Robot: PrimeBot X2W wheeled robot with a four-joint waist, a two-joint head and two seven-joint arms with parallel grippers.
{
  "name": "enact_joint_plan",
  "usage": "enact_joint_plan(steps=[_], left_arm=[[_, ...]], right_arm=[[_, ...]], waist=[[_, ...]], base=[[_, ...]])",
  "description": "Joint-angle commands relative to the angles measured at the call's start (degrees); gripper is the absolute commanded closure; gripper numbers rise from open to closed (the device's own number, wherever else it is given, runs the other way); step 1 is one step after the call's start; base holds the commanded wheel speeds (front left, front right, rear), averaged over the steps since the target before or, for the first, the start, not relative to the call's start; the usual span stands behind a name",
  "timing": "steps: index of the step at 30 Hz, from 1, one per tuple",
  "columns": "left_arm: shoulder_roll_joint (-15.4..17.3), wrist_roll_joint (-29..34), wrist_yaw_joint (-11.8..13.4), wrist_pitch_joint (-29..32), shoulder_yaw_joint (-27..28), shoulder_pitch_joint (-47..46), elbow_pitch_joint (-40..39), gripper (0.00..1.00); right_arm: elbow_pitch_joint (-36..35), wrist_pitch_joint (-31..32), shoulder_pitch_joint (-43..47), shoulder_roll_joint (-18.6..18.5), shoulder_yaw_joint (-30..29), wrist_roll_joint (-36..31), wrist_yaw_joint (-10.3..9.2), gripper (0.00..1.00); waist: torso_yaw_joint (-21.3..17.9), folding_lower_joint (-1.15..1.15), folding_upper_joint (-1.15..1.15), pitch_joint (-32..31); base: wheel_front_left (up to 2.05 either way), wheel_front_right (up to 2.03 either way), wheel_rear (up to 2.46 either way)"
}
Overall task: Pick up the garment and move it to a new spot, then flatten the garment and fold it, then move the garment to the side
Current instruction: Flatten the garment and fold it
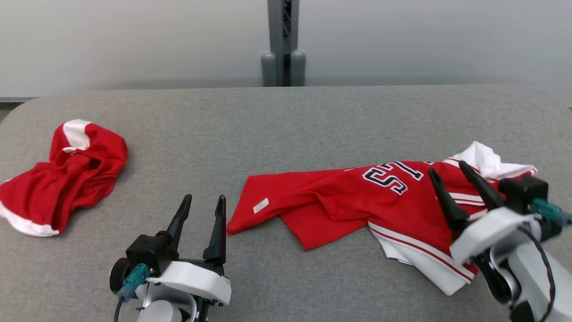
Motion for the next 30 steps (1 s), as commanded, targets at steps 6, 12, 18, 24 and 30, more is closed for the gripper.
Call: enact_joint_plan(steps=[6,12,18,24,30], left_arm=[[0.2,0.5,-0.2,-0.2,0.6,-0.4,0.3,0.0],[0.2,0.6,-0.4,-0.2,0.4,-1.2,0.7,0.0],[0.2,0.4,-0.6,-0.2,0.3,-1.2,0.9,0.0],[0.2,0.1,-0.5,-0.2,-0.1,-1.3,1.1,0.0],[0.2,0.2,-0.3,-0.2,-0.1,-1.0,1.2,0.0]], right_arm=[[-6.7,-0.1,11.8,3.9,-11.2,-8.2,0.01,0.0],[-15.2,-0.1,17.9,5.1,-10.0,-10.7,0.02,0.0],[-17.9,-0.1,20.0,0.0,3.1,-6.2,0.02,0.0],[-13.8,-0.1,17.8,-2.3,10.1,0.2,0.02,0.0],[-6.0,-0.1,15.5,-1.6,7.6,-1.4,0.02,0.0]], waist=[[-3.2,0.0,0.0,0.6],[-4.0,0.0,0.0,0.8],[-3.7,0.0,0.0,0.9],[-2.7,0.0,0.0,1.0],[-1.4,0.0,0.0,1.1]], base=[[0.0,0.0,0.0],[0.0,0.0,0.0],[0.0,0.0,0.0],[0.0,0.0,0.0],[0.0,0.0,0.0]])
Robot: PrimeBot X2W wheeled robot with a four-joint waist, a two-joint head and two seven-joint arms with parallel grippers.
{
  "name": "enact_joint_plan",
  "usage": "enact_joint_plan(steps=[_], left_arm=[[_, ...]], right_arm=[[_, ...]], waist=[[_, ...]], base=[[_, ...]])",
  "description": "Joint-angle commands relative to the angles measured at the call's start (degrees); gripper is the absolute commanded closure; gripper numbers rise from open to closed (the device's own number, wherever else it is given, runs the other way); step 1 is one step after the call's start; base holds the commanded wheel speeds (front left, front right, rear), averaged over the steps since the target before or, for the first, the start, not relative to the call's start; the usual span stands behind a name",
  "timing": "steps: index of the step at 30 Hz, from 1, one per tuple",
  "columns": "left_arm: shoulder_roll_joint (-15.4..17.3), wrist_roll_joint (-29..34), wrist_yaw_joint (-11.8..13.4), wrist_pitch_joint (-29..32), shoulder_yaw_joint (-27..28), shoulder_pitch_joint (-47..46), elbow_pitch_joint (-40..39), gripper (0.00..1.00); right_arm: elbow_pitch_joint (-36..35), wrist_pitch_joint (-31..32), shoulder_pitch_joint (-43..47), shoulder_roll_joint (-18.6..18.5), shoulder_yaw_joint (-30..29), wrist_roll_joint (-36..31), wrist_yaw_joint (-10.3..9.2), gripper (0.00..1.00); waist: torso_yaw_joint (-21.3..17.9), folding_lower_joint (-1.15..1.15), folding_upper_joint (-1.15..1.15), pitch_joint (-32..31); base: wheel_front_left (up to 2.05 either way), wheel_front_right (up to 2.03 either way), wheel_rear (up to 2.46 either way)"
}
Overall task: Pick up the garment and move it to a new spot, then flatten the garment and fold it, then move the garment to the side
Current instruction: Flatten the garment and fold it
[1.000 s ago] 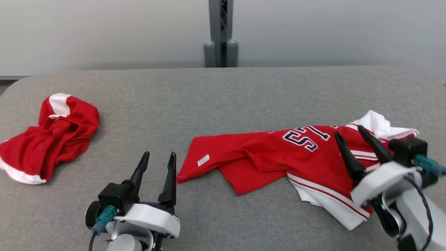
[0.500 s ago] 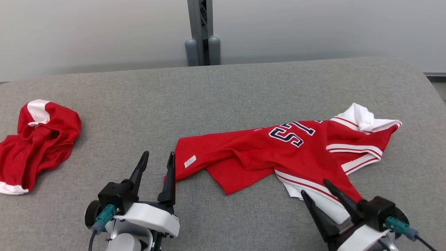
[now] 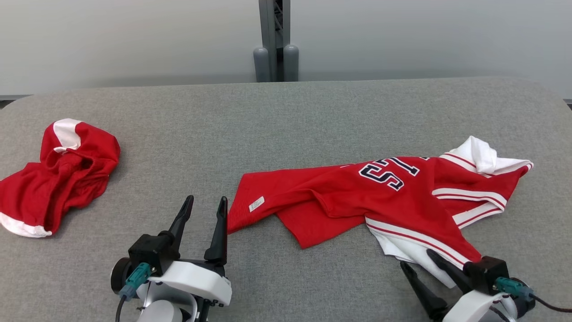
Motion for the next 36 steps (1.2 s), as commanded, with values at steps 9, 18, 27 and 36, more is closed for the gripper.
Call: enact_joint_plan(steps=[9,18,27,36], left_arm=[[0.2,0.2,0.1,-0.2,0.5,-0.2,0.2,0.0],[0.2,0.3,0.1,-0.2,0.0,-1.1,0.2,0.0],[0.2,0.2,0.3,-0.2,-0.2,-0.9,0.2,0.0],[0.2,-0.2,0.1,-0.2,-0.5,-0.6,0.3,0.0]], right_arm=[[3.9,-0.1,0.2,2.2,-9.2,-8.9,0.02,0.0],[9.7,-0.1,-2.0,3.8,-10.8,-15.6,0.02,0.0],[10.6,-0.1,-5.5,5.2,-12.7,-15.7,0.02,1.0],[4.2,0.7,-11.6,2.0,-13.5,-10.8,0.02,1.0]], waist=[[0.6,0.0,0.0,0.4],[1.2,0.0,0.0,1.0],[1.8,0.0,0.0,1.4],[2.2,0.0,0.0,0.7]], base=[[0.0,0.0,0.0],[0.0,0.0,0.0],[0.0,0.0,0.0],[0.0,0.0,0.0]])
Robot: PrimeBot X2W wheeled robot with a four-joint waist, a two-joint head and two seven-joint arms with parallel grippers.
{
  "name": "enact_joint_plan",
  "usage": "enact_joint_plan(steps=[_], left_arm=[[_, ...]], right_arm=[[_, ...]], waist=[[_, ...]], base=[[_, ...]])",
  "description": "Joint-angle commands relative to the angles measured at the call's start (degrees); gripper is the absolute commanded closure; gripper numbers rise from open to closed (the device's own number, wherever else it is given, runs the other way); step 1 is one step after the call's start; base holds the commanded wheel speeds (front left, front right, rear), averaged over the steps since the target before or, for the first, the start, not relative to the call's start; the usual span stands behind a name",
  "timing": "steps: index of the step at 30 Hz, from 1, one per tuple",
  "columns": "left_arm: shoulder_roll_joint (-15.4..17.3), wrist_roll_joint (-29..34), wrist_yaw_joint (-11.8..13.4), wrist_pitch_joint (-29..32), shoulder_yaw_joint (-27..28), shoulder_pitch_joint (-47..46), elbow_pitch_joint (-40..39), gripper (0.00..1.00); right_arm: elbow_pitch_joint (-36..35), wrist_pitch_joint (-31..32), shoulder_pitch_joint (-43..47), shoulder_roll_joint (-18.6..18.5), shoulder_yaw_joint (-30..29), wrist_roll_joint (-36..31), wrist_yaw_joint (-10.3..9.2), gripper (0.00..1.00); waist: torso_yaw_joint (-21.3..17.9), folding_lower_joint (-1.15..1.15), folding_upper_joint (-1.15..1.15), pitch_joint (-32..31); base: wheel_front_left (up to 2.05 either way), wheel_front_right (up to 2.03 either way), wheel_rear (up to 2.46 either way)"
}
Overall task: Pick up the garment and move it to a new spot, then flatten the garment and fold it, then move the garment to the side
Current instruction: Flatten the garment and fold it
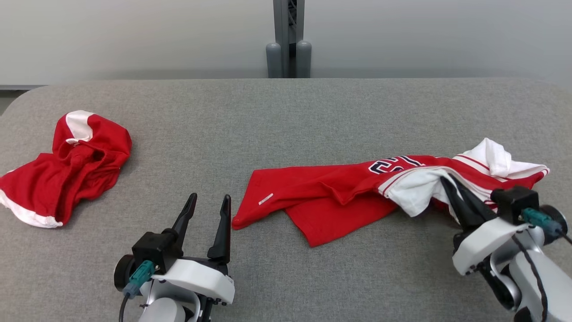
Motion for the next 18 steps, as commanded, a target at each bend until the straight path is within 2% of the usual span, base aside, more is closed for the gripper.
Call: enact_joint_plan(steps=[1,6,11,12,13,18], left_arm=[[0.2,-0.2,0.0,-0.2,-0.3,-0.2,0.0,0.0],[0.2,-0.4,-0.1,-0.2,-1.3,-1.2,0.2,0.0],[0.2,-0.3,0.2,-0.2,-1.8,-1.8,0.2,0.0],[0.2,-0.3,0.1,-0.2,-1.9,-1.7,0.2,0.0],[0.2,-0.3,0.1,-0.2,-2.0,-1.7,0.3,0.0],[0.2,-0.6,0.2,-0.2,-2.4,-1.6,0.0,0.0]], right_arm=[[0.5,1.2,-2.6,-1.5,0.9,1.7,0.01,1.0],[3.9,8.1,-7.7,-2.7,5.3,11.7,0.01,1.0],[6.1,14.9,-12.4,-5.7,10.2,22.8,0.0,1.0],[7.1,15.9,-13.4,-6.0,10.9,24.1,0.02,0.8],[7.9,15.6,-14.8,-6.6,11.5,24.5,0.02,0.0],[15.3,11.6,-19.1,-7.1,12.1,23.6,0.02,0.0]], waist=[[0.4,0.0,0.0,0.1],[2.5,0.0,0.0,0.8],[5.3,0.0,0.0,2.0],[5.9,0.0,0.0,2.2],[6.5,0.0,0.0,2.5],[8.5,0.0,0.0,3.4]], base=[[0.0,0.0,0.0],[0.0,0.0,0.0],[0.0,0.0,0.0],[0.0,0.0,0.0],[0.0,0.0,0.0],[0.0,0.0,0.0]])
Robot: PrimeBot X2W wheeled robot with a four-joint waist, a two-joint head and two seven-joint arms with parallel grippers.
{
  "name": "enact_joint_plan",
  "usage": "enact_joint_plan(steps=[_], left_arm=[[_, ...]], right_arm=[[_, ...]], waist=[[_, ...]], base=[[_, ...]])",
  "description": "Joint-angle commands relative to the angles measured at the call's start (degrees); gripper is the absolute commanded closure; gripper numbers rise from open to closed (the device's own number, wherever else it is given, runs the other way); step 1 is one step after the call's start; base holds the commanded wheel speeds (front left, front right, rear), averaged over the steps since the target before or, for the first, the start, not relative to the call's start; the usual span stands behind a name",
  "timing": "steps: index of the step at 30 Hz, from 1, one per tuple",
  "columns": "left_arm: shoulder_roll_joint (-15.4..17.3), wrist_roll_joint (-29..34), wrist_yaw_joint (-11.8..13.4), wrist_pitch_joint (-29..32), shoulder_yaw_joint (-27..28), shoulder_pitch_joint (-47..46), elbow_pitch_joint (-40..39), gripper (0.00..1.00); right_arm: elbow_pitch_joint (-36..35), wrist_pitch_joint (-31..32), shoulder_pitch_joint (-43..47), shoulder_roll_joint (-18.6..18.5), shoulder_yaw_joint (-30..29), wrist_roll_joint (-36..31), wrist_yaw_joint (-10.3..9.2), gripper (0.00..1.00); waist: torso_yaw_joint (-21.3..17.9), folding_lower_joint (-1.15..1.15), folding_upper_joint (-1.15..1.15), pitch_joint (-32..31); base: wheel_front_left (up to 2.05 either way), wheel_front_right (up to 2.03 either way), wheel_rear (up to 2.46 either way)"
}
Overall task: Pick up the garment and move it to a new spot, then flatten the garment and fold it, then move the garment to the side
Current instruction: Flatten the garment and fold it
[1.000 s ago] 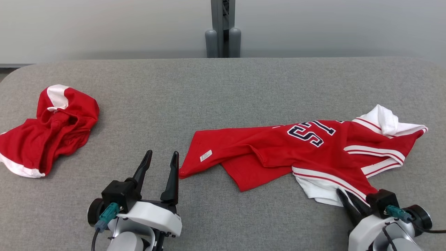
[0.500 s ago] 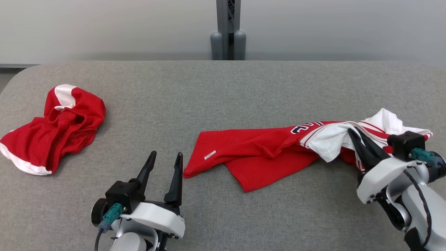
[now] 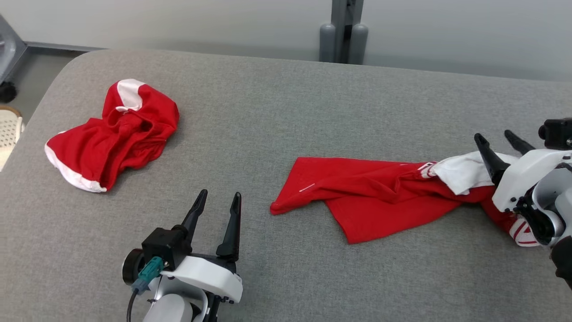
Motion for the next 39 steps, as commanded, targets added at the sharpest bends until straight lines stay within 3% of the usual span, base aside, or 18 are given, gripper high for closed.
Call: enact_joint_plan(steps=[1,9,15,23,27,30,39], left_arm=[[0.2,-0.2,0.2,-0.2,0.0,-0.5,-0.2,0.0],[0.2,-0.1,0.5,-0.2,0.4,0.1,-0.3,0.0],[0.2,0.3,0.4,-0.2,1.1,0.3,-0.5,0.0],[0.2,0.6,0.5,-0.2,2.4,0.1,-0.7,0.0],[0.2,0.8,0.3,-0.2,3.2,1.1,-0.6,0.0],[0.2,0.8,0.2,-0.2,3.5,1.4,-0.7,0.0],[0.2,1.1,-0.2,-0.2,4.1,2.2,-0.8,0.0]], right_arm=[[1.8,-1.7,-0.9,0.3,0.3,-0.7,0.03,0.0],[14.1,-9.5,-5.4,3.4,2.1,-6.0,0.02,0.0],[16.9,-12.1,-6.8,4.4,-1.3,-7.2,0.02,0.0],[5.1,-12.0,-0.3,2.2,-15.3,-11.9,0.02,0.0],[-2.1,-12.0,6.8,4.0,-23.0,-15.1,0.02,0.0],[-9.5,-12.0,15.0,7.4,-28.4,-17.4,0.02,0.0],[-15.4,-12.0,26.7,12.4,-31.8,-20.1,0.02,0.0]], waist=[[1.0,0.0,0.0,0.7],[0.4,0.0,0.0,0.3],[-3.2,0.0,0.0,-0.9],[-7.3,0.0,0.0,-2.6],[-8.6,0.0,0.0,-3.9],[-9.3,0.0,0.0,-4.8],[-9.5,0.0,0.0,-5.1]], base=[[0.0,0.0,0.0],[0.0,0.0,0.0],[0.0,0.0,0.0],[0.0,0.0,0.0],[0.0,0.0,0.0],[0.0,0.0,0.0],[0.0,0.0,0.0]])
